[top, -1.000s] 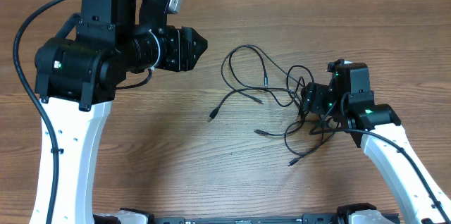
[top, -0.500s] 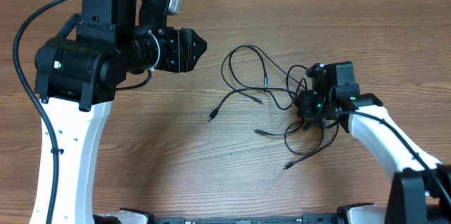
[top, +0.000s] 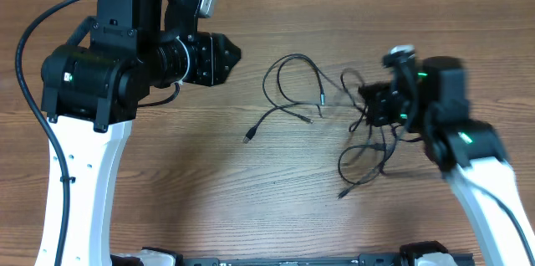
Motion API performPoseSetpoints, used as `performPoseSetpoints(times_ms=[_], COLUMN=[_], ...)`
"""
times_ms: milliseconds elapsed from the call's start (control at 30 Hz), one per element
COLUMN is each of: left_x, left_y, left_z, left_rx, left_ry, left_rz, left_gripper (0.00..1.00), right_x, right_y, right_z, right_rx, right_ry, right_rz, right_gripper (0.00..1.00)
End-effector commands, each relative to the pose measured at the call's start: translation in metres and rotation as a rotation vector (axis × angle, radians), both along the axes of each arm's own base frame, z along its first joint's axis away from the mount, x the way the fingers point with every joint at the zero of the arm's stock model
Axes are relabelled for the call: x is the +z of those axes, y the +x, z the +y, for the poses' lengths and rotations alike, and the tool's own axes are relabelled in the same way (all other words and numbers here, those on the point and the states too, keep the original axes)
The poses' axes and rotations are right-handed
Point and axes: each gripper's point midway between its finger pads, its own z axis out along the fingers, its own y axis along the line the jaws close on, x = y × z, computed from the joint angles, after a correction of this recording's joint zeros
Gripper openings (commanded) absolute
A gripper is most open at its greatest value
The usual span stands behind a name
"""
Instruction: Untangle cables
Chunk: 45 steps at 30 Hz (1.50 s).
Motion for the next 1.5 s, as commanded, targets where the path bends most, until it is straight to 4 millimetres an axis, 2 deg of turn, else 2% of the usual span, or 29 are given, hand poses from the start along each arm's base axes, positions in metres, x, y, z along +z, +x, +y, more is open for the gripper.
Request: performPoseSetpoints(times_ms=[0,67,133,233,300,433,567,767,967,1133,1333,1400,1467], left_x=[0.004,0.007,0.013,0.028,0.032,0.03,0.018,0.006,-0.008,-0.025,-0.044,-0.051,-0.056], left_y=[-0.001,-0.002,-0.004,-0.006,-0.007,-0.019,-0.034,-0.03,-0.025,-0.016,-0.008,-0.005,0.0], left_z=[-0.004,-0.009,-0.017,-0.033,-0.04,-0.057,-0.078,-0.08,-0.091,-0.109,-0.14,-0.15,-0.157], left_rx=[-0.018,-0.036,-0.075,-0.148,-0.183,-0.318,-0.446,-0.431,-0.461,-0.477,-0.531,-0.55,-0.558], left_ry=[-0.012,-0.033,-0.074,-0.144,-0.151,-0.088,-0.02,0.026,0.01,-0.02,-0.04,-0.038,-0.04], left_rz=[-0.013,-0.021,-0.031,-0.072,-0.101,-0.171,-0.209,-0.2,-0.153,-0.083,-0.058,-0.061,-0.064], left_gripper=[0.71,0.8,0.88,0.95,0.97,0.96,0.93,0.96,0.98,0.97,0.97,0.89,0.7], right_x=[0.074,0.1,0.117,0.135,0.139,0.144,0.153,0.166,0.195,0.203,0.208,0.209,0.209], right_y=[-0.025,-0.04,-0.054,-0.076,-0.082,-0.089,-0.087,-0.088,-0.106,-0.111,-0.12,-0.12,-0.121], right_z=[0.002,0.0,0.002,0.011,0.017,0.026,0.027,0.03,0.048,0.051,0.057,0.057,0.057], right_rx=[0.024,0.022,0.045,0.114,0.156,0.219,0.198,0.187,0.323,0.348,0.407,0.404,0.408], right_ry=[0.047,0.066,0.085,0.123,0.143,0.174,0.223,0.325,0.446,0.482,0.507,0.518,0.524], right_rz=[-0.208,-0.284,-0.338,-0.394,-0.403,-0.417,-0.424,-0.406,-0.449,-0.451,-0.454,-0.446,-0.439], right_gripper=[0.04,0.04,0.04,0.04,0.04,0.04,0.04,0.04,0.04,0.04,0.04,0.04,0.04])
